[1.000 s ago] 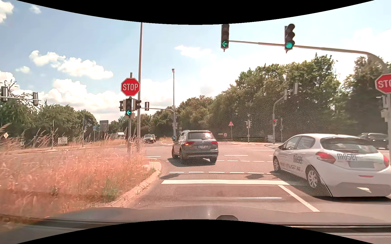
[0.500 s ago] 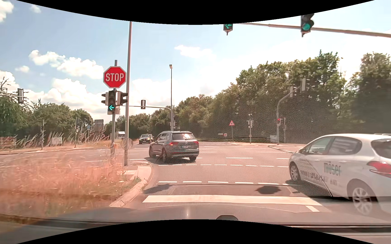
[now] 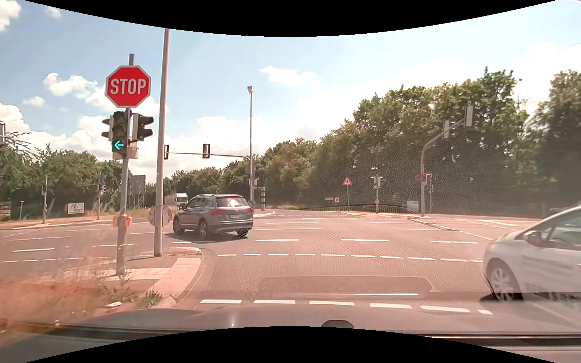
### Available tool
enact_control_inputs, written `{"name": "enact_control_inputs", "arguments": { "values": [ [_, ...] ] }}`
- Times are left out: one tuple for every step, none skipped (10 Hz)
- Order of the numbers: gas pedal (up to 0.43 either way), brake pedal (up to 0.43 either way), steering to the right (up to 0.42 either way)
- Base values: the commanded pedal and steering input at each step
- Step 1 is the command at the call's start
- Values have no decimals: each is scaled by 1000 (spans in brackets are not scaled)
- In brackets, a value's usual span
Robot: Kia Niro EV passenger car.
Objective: Follow the waypoints while adhering to traffic rules and regulations
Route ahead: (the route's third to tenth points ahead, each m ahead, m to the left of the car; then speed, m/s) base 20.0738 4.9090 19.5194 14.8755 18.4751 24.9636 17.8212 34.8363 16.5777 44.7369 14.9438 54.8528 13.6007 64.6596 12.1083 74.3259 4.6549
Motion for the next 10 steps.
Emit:
{"name": "enact_control_inputs", "arguments": {
  "values": [
    [260, 0, -51],
    [260, 0, -59],
    [248, 0, -65],
    [248, 0, -71],
    [228, 0, -82],
    [220, 0, -95],
    [220, 0, -108],
    [197, 0, -129],
    [177, 0, -148],
    [177, 0, -173]
  ]
}}
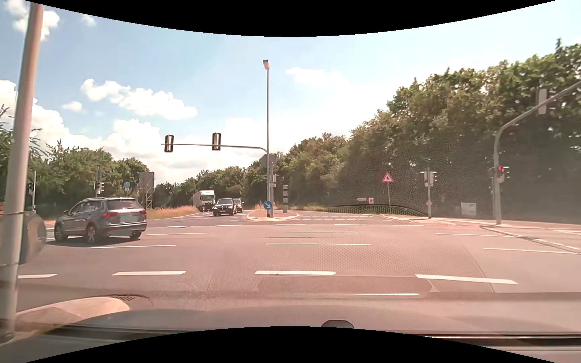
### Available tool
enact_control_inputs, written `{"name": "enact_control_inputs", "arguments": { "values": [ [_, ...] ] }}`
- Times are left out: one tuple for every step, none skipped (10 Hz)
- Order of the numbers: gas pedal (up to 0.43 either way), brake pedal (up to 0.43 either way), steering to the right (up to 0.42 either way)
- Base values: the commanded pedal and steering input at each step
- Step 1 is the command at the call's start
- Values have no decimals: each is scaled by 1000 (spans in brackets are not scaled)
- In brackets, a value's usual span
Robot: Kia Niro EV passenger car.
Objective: Follow the waypoints while adhering to traffic rules and regulations
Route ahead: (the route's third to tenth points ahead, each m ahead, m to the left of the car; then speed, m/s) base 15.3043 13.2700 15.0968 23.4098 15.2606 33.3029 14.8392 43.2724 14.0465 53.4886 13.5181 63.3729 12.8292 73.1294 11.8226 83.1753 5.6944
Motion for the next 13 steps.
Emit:
{"name": "enact_control_inputs", "arguments": {
  "values": [
    [177, 0, -193],
    [177, 0, -211],
    [177, 0, -223],
    [177, 0, -236],
    [177, 0, -252],
    [177, 0, -268],
    [177, 0, -287],
    [177, 0, -293],
    [177, 0, -297],
    [177, 0, -298],
    [177, 0, -298],
    [177, 0, -297],
    [177, 0, -295]
  ]
}}
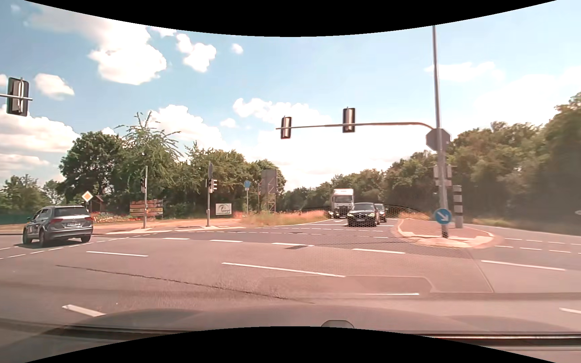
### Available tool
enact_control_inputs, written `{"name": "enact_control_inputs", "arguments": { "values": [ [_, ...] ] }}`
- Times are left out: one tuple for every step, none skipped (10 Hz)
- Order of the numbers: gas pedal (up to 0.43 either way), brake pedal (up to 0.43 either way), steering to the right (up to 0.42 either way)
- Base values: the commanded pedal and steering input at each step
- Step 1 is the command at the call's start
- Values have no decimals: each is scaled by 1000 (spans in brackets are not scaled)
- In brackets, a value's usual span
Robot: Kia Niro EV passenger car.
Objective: Follow the waypoints while adhering to traffic rules and regulations
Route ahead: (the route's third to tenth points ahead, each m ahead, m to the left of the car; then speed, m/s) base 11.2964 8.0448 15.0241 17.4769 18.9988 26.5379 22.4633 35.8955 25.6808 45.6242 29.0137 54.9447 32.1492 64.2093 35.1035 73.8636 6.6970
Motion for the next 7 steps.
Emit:
{"name": "enact_control_inputs", "arguments": {
  "values": [
    [177, 0, -295],
    [177, 0, -294],
    [177, 0, -294],
    [177, 0, -294],
    [177, 0, -294],
    [177, 0, -291],
    [177, 0, -286]
  ]
}}
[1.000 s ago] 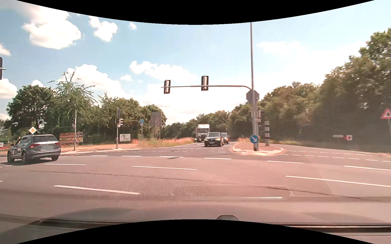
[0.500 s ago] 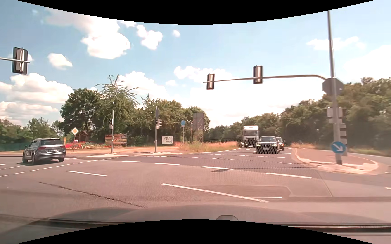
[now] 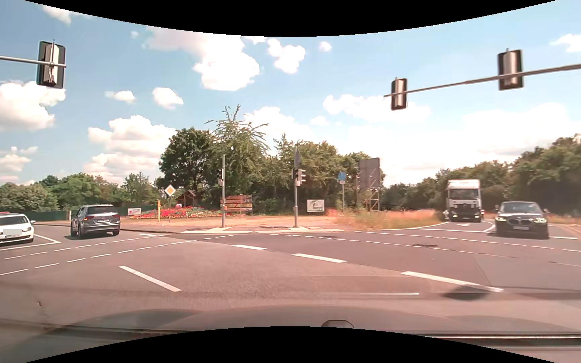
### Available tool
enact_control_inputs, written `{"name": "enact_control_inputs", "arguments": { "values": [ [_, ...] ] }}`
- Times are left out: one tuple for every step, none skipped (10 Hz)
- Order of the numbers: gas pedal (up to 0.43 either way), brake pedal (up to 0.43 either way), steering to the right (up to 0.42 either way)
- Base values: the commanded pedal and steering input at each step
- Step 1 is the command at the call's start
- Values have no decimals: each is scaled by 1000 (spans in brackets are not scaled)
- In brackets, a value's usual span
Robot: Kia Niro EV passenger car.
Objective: Follow the waypoints while adhering to traffic rules and regulations
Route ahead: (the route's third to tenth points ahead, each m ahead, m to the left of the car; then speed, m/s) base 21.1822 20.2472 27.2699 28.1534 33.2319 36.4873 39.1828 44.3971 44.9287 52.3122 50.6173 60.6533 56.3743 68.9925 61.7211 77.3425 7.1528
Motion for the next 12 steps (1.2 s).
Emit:
{"name": "enact_control_inputs", "arguments": {
  "values": [
    [177, 0, -281],
    [177, 0, -279],
    [177, 0, -279],
    [177, 0, -279],
    [177, 0, -277],
    [177, 0, -274],
    [177, 0, -275],
    [177, 0, -275],
    [177, 0, -275],
    [177, 0, -275],
    [177, 0, -274],
    [177, 0, -272]
  ]
}}
